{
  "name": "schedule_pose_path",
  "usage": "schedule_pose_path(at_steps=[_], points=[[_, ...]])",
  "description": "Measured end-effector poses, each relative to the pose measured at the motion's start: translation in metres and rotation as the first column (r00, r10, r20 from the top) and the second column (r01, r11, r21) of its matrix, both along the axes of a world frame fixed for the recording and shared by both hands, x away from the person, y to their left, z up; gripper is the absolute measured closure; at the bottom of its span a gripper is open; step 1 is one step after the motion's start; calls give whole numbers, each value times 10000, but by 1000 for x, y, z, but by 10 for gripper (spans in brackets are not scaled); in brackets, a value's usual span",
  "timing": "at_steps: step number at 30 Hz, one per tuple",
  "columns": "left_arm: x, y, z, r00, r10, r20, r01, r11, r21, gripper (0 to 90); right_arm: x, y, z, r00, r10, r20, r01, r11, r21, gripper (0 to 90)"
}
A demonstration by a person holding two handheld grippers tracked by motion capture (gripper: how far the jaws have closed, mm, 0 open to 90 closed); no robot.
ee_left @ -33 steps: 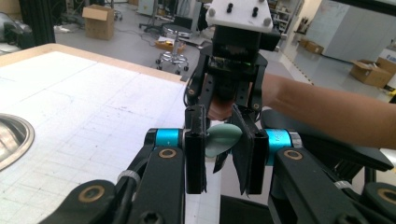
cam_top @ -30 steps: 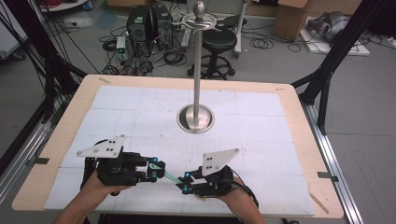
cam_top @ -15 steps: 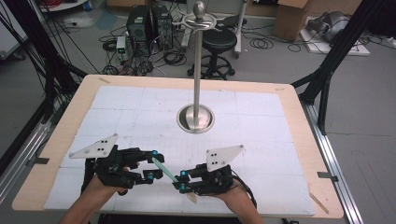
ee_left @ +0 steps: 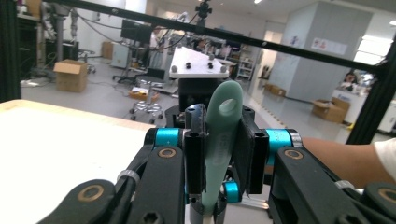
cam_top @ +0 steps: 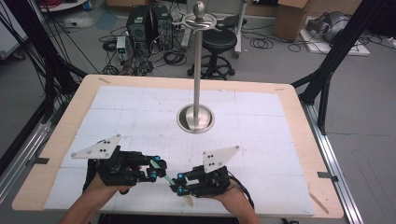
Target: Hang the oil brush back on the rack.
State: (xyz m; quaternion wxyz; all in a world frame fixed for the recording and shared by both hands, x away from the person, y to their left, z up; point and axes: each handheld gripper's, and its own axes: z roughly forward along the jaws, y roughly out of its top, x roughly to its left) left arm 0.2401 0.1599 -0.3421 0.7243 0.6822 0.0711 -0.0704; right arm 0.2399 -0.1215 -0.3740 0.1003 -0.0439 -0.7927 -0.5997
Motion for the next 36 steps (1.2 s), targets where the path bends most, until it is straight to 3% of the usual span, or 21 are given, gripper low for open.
schedule_pose_path(at_steps=[3, 4, 8, 9, 11, 12, 13, 14, 15, 18, 19, 20, 21, 23, 24, 27, 28, 31, 32, 34, 36], points=[[0, 0, 1, 9996, 280, -57, -279, 9993, 230, 760, 0, -1, -1, 9995, -327, -30, 326, 9995, -55, 673], [-1, 0, 2, 9973, 728, -105, -721, 9961, 515, 760, 2, -2, -1, 9952, -913, -348, 914, 9958, 14, 524], [-2, 1, 4, 9915, 1298, -77, -1288, 9884, 808, 762, -1, -7, 0, 9848, -1728, -161, 1728, 9850, -31, 463], [-2, 1, 6, 9850, 1724, -46, -1710, 9799, 1027, 762, -2, -7, 0, 9802, -1978, -83, 1978, 9802, -13, 452], [-2, 1, 7, 9820, 1889, -13, -1876, 9760, 1109, 761, -3, -8, 1, 9750, -2220, 3, 2220, 9750, -10, 438], [-1, 0, 9, 9732, 2300, 27, -2283, 9645, 1324, 761, -4, -9, 1, 9663, -2564, 217, 2564, 9666, 21, 431], [-1, 0, 9, 9732, 2300, 27, -2283, 9645, 1324, 761, -4, -9, 1, 9663, -2564, 217, 2564, 9666, 21, 431], [-1, -1, 10, 9645, 2639, 84, -2621, 9532, 1507, 761, -6, -9, 2, 9559, -2910, 403, 2913, 9566, -17, 439], [-1, -1, 10, 9645, 2639, 84, -2621, 9532, 1507, 761, -6, -9, 2, 9559, -2910, 403, 2913, 9566, -17, 439], [0, -4, 12, 9498, 3127, 140, -3105, 9356, 1679, 761, -8, -6, 2, 9333, -3473, 916, 3491, 9371, -41, 501], [0, -4, 12, 9498, 3127, 140, -3105, 9356, 1679, 761, -8, -6, 2, 9333, -3473, 916, 3491, 9371, -41, 501], [0, -6, 12, 9424, 3342, 128, -3313, 9276, 1727, 761, -9, -3, 2, 9246, -3654, 1075, 3686, 9295, -107, 530], [0, -6, 12, 9424, 3342, 128, -3313, 9276, 1727, 761, -9, -1, 2, 9205, -3728, 1172, 3774, 9258, -199, 538], [0, -8, 13, 9359, 3523, 54, -3477, 9209, 1761, 761, -9, 1, 1, 9191, -3750, 1209, 3804, 9245, -246, 557], [1, -11, 13, 9278, 3731, 71, -3680, 9117, 1828, 761, -8, 4, 0, 9130, -3861, 1318, 3937, 9185, -361, 588], [1, -14, 13, 9221, 3870, -7, -3802, 9063, 1845, 760, -7, 6, -1, 9065, -3993, 1371, 4086, 9115, -471, 625], [2, -15, 13, 9192, 3937, -47, -3863, 9042, 1823, 761, -6, 8, -1, 8946, -4213, 1492, 4322, 9005, -486, 652], [2, -18, 14, 9121, 4098, -137, -4010, 8985, 1785, 761, -6, 10, -1, 8838, -4402, 1584, 4519, 8910, -450, 679], [2, -20, 14, 9081, 4184, -199, -4081, 8945, 1823, 761, -6, 11, 0, 8702, -4597, 1773, 4738, 8795, -453, 717], [2, -20, 15, 9064, 4218, -215, -4113, 8931, 1824, 761, -7, 12, 1, 8575, -4762, 1948, 4925, 8692, -433, 745], [1, -22, 16, 9013, 4322, -289, -4206, 8893, 1794, 761, -7, 12, 2, 8527, -4805, 2049, 4982, 8660, -426, 768]])
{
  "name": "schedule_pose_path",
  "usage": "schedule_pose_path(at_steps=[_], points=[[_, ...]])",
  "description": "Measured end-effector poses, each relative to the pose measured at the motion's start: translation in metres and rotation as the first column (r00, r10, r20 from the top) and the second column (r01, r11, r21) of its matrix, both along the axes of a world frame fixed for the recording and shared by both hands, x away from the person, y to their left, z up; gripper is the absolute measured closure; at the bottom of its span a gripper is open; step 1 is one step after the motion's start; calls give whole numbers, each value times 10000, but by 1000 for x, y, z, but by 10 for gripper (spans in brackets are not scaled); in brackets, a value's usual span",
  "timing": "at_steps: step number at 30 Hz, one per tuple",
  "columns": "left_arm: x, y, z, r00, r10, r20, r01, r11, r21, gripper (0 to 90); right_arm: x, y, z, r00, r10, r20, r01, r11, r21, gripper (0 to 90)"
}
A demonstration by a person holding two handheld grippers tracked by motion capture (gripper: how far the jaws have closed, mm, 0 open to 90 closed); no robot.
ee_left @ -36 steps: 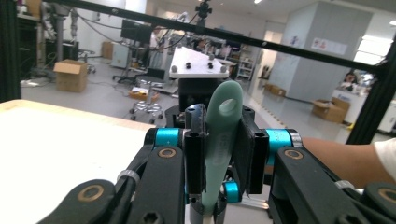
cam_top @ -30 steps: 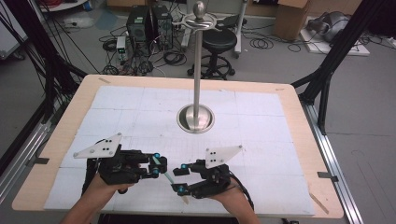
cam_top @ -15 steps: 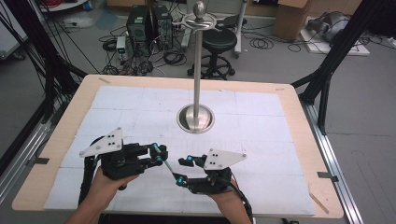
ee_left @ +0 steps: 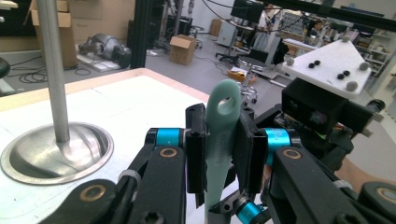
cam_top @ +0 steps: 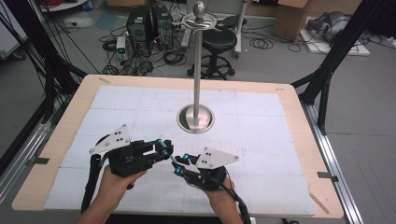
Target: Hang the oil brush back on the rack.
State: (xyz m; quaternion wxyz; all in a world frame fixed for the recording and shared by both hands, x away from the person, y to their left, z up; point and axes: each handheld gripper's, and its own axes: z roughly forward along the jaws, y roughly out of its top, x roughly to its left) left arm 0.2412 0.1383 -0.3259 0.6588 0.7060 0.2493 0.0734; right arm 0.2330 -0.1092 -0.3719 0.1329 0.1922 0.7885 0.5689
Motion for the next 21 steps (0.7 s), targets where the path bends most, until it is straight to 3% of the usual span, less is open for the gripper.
schedule_pose_path(at_steps=[5, 8, 13, 14, 17, 18, 21], points=[[0, 0, 1, 10000, 2, -25, -3, 10000, -30, 761, -1, 0, 1, 9999, -4, 131, 4, 10000, 20, 825], [1, 2, 1, 9997, -238, 40, 238, 9996, -173, 756, -2, 1, 2, 9998, 171, 137, -171, 9999, -2, 840], [1, 10, 0, 9986, -422, 315, 445, 9962, -746, 554, 0, -1, 3, 9993, 378, -76, -377, 9992, 109, 842], [0, 16, -2, 9972, -537, 518, 583, 9941, -913, 520, 2, -3, 3, 9986, 491, -216, -485, 9984, 289, 842], [0, 23, -3, 9966, -568, 594, 629, 9925, -1049, 463, 5, -7, 5, 9979, 590, -280, -576, 9971, 498, 842], [1, 31, -6, 9963, -651, 555, 711, 9909, -1146, 376, 9, -11, 7, 9971, 668, -351, -640, 9951, 759, 842], [1, 39, -9, 9966, -597, 565, 663, 9902, -1230, 339, 13, -14, 9, 9968, 720, -360, -682, 9928, 986, 842]])
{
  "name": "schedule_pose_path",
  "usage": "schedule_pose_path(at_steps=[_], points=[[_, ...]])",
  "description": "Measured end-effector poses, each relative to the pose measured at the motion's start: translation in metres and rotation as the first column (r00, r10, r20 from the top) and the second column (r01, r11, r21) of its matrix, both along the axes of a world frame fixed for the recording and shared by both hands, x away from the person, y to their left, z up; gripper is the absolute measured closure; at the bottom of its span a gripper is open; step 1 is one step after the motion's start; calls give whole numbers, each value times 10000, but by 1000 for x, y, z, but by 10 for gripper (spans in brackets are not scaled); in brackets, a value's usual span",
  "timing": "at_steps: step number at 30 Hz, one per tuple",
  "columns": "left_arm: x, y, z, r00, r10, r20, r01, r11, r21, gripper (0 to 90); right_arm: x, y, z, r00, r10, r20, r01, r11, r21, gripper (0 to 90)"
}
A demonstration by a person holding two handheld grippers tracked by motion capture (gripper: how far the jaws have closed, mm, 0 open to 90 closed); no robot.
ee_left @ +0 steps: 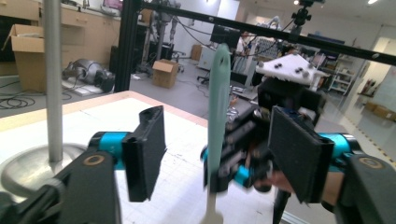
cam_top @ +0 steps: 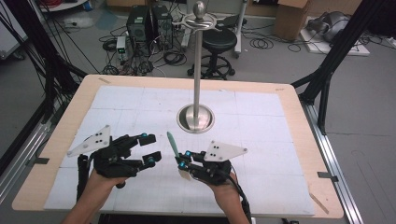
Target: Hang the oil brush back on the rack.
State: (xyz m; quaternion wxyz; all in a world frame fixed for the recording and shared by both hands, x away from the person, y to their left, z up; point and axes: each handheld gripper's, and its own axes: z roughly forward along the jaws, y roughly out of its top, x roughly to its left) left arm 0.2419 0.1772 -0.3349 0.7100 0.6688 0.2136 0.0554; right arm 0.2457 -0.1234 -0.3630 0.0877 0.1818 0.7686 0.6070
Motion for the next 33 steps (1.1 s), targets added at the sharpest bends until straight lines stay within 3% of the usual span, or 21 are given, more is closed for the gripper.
schedule_pose_path(at_steps=[4, 11, 21, 33], points=[[1, 20, -9, 9994, 351, -13, -351, 9994, 18, 274, 8, -5, 4, 9999, 104, -116, -99, 9993, 358, 842], [0, 44, -27, 9952, 977, 74, -980, 9931, 638, 174, 28, -10, 17, 9961, 822, -330, -778, 9902, 1159, 842], [-1, 60, -52, 9935, 1139, -34, -1132, 9896, 892, 171, 57, -13, 41, 9938, 997, -489, -922, 9862, 1376, 842], [-3, 67, -57, 9897, 1429, -15, -1423, 9864, 821, 176, 89, -14, 67, 9933, 971, -632, -884, 9877, 1287, 842]])
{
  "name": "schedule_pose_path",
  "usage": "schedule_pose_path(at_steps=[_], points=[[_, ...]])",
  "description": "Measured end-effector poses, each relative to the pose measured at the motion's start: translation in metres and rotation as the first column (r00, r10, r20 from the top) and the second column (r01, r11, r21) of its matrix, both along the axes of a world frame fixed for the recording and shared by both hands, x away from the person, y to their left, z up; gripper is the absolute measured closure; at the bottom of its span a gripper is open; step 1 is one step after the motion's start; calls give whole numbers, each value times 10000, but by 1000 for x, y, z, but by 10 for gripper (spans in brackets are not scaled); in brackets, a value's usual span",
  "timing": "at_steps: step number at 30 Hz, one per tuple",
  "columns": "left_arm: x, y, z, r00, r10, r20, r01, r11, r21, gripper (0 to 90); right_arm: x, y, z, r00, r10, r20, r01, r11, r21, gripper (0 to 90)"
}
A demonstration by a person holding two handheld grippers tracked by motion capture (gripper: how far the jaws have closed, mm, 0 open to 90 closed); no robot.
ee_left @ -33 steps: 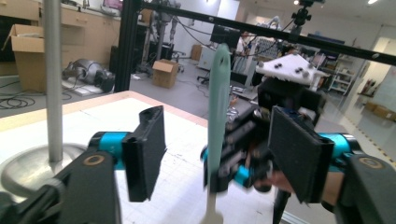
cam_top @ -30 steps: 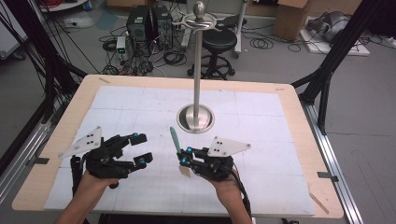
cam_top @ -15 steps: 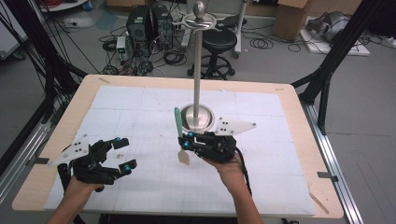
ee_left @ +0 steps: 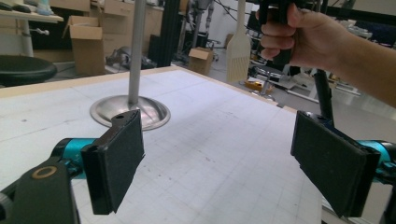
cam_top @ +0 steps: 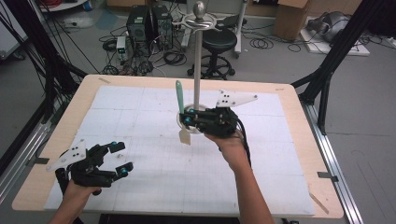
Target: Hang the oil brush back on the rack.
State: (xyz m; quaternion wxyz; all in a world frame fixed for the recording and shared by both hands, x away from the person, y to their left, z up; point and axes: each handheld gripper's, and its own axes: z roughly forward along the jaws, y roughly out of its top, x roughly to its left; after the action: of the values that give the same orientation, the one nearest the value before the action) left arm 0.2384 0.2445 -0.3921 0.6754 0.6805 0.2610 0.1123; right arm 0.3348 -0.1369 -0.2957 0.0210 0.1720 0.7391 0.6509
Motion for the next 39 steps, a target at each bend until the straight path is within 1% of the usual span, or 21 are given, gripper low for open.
schedule_pose_path(at_steps=[2, 3, 4, 5, 6, 7, 8, 11, 12, 14, 17, 18, 20, 21, 22, 23, 24, 27, 32, 36, 39], points=[[0, 1, -1, 10000, 57, 9, -57, 10000, -9, 176, 6, -2, 5, 10000, 11, -61, -10, 9998, 177, 842], [0, 2, -1, 10000, 79, 24, -79, 10000, -6, 176, 6, -2, 5, 10000, 11, -61, -10, 9998, 177, 842], [-1, 3, -1, 10000, 60, 31, -60, 10000, 39, 179, 13, -4, 11, 10000, 55, -41, -54, 9995, 319, 842], [-1, 3, -2, 10000, 82, 31, -82, 10000, 49, 179, 13, -4, 11, 10000, 55, -41, -54, 9995, 319, 842], [-3, 4, -2, 9999, 66, 126, -68, 9997, 228, 180, 20, -5, 15, 10000, -18, -20, 18, 9991, 414, 842], [-3, 4, -2, 9999, 66, 126, -68, 9997, 228, 182, 20, -5, 15, 10000, -18, -20, 18, 9991, 414, 842], [-4, 5, -2, 9999, 38, 149, -42, 9996, 275, 182, 27, -6, 20, 10000, -62, 10, 61, 9991, 429, 842], [-4, 6, -3, 9999, 50, 155, -55, 9995, 316, 182, 37, -7, 26, 9999, -128, -16, 129, 9986, 505, 842], [-5, 7, -3, 9999, 70, 125, -73, 9997, 253, 182, 40, -8, 29, 9999, -118, -15, 119, 9985, 533, 842], [-4, 8, -3, 9999, 57, 142, -61, 9996, 262, 182, 44, -9, 33, 10000, -87, 8, 86, 9980, 619, 842], [-4, 8, -3, 9999, 84, 101, -86, 9998, 189, 183, 49, -10, 40, 10000, -43, 5, 43, 9982, 599, 842], [-4, 9, -3, 9999, 94, 118, -96, 9998, 178, 183, 49, -10, 40, 10000, -43, 5, 43, 9982, 599, 842], [-5, 9, -2, 9999, 116, 69, -116, 9999, 67, 183, 54, -8, 45, 10000, 73, 64, -77, 9979, 637, 842], [-5, 9, -2, 9999, 116, 69, -116, 9999, 67, 183, 54, -8, 45, 10000, 73, 64, -77, 9979, 637, 842], [-5, 9, -2, 9999, 109, 90, -110, 9999, 73, 183, 58, -8, 49, 9999, 110, 117, -119, 9968, 793, 842], [-5, 9, -2, 9999, 122, 104, -122, 9999, 20, 183, 58, -8, 49, 9999, 110, 117, -119, 9968, 793, 842], [-5, 10, -2, 9998, 114, 144, -115, 9999, 72, 183, 62, -8, 51, 9999, 120, 111, -129, 9964, 841, 842], [-5, 10, -2, 9999, 138, 92, -138, 9999, -34, 183, 65, -8, 53, 9999, 87, 114, -96, 9965, 828, 842], [-4, 10, -2, 9999, 121, 103, -121, 9999, -29, 183, 74, -13, 56, 10000, 18, 38, -22, 9946, 1034, 842], [-4, 11, -2, 9999, 127, 84, -127, 9999, -34, 183, 78, -14, 56, 9999, -108, -94, 116, 9955, 945, 842], [-4, 12, -1, 9999, 129, 100, -128, 9999, -86, 183, 80, -16, 55, 9997, -244, -97, 252, 9950, 967, 842]])
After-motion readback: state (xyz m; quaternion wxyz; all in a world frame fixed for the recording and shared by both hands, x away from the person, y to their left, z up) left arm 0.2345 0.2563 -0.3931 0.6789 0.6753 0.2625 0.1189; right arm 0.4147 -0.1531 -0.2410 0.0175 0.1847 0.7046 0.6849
